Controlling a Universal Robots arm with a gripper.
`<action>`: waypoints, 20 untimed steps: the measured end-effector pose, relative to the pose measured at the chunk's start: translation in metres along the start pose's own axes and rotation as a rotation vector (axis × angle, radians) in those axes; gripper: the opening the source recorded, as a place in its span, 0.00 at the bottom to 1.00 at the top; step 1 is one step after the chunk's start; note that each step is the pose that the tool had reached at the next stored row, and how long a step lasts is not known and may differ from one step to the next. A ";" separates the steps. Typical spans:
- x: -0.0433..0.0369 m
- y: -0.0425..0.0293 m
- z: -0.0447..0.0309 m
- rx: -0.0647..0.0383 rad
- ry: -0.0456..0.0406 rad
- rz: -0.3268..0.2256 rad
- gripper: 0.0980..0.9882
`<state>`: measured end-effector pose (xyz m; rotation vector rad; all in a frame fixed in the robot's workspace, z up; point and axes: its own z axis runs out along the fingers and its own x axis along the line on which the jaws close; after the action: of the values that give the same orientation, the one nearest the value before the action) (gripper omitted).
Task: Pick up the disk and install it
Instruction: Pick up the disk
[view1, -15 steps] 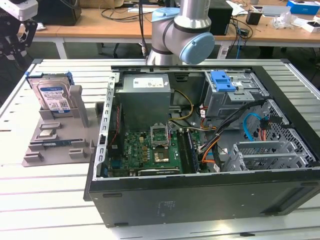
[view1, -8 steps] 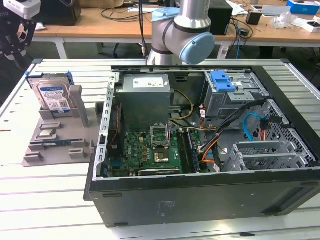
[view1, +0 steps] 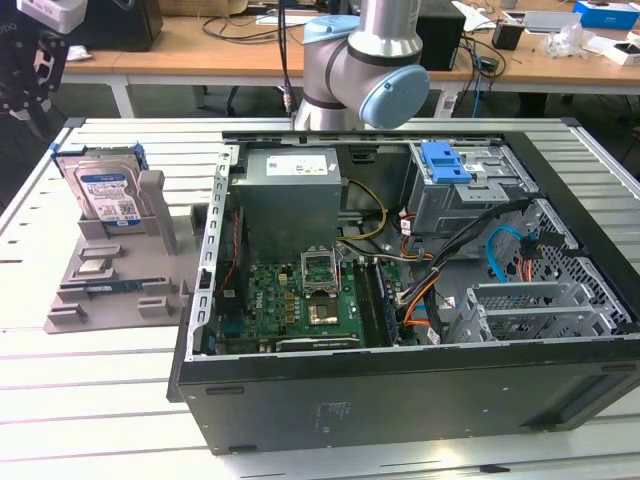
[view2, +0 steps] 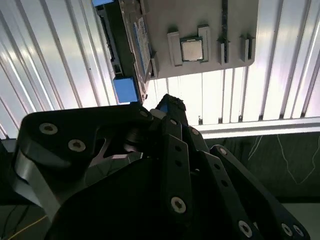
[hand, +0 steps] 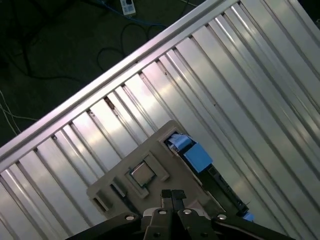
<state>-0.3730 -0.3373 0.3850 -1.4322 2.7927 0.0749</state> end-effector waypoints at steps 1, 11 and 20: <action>0.0000 0.0000 0.0000 0.000 0.0006 -0.013 0.01; -0.0001 0.0000 0.0000 -0.004 0.0076 -0.183 0.01; -0.0001 0.0001 0.0000 -0.008 0.0144 -0.344 0.01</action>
<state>-0.3730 -0.3372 0.3850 -1.8951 2.5123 0.0746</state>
